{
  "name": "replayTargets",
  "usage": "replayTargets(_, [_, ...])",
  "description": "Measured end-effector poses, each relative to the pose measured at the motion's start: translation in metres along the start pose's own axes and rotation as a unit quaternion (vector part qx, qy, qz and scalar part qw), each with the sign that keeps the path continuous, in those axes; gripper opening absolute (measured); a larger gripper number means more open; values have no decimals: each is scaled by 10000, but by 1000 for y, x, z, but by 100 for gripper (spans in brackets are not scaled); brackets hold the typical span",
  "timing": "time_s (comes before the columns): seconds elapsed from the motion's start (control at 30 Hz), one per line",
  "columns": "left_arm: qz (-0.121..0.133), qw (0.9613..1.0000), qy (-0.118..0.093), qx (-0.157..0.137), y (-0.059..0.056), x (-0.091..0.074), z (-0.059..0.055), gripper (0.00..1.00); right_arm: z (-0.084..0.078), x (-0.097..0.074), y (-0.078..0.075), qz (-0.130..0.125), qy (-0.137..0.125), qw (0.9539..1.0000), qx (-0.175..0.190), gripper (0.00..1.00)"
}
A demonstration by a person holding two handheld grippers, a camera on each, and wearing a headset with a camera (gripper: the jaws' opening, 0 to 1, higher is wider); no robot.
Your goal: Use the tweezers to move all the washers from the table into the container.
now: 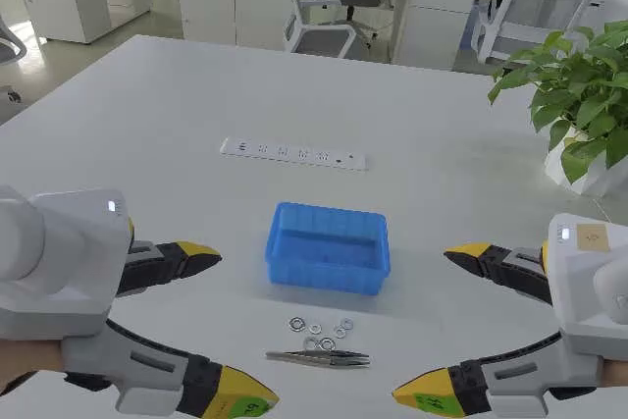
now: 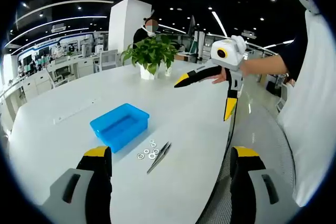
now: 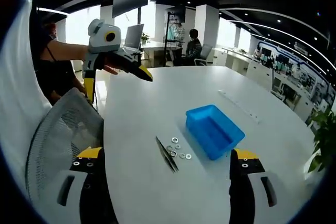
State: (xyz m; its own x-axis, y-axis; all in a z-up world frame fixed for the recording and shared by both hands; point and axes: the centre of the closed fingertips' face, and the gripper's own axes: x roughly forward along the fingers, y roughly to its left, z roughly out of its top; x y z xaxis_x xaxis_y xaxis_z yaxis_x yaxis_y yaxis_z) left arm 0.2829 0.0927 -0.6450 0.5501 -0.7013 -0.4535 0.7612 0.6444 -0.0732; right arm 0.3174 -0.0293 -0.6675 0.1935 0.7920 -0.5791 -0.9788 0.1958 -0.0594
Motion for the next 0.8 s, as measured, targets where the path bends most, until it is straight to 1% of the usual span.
replayTargets(0.23, [-67,10000,21,-23,-3,0,-1,99,1,-2,-3,-37,-45,10000,27,100])
replayTargets(0.37, [-2,10000,26,-8,0,-1,-2,99,0,-4,-5,-72,-88,9999,89,100])
replayTargets(0.6, [9,10000,-25,-30,2,-3,1,99,1,-6,-7,-124,-140,9998,107,100])
replayTargets(0.7, [14,10000,10,-25,1,-3,-1,99,1,-6,-10,-181,-146,9997,93,100])
replayTargets(0.8, [-3,10000,46,-13,0,-3,-3,99,3,-6,-10,-186,-178,9996,106,100])
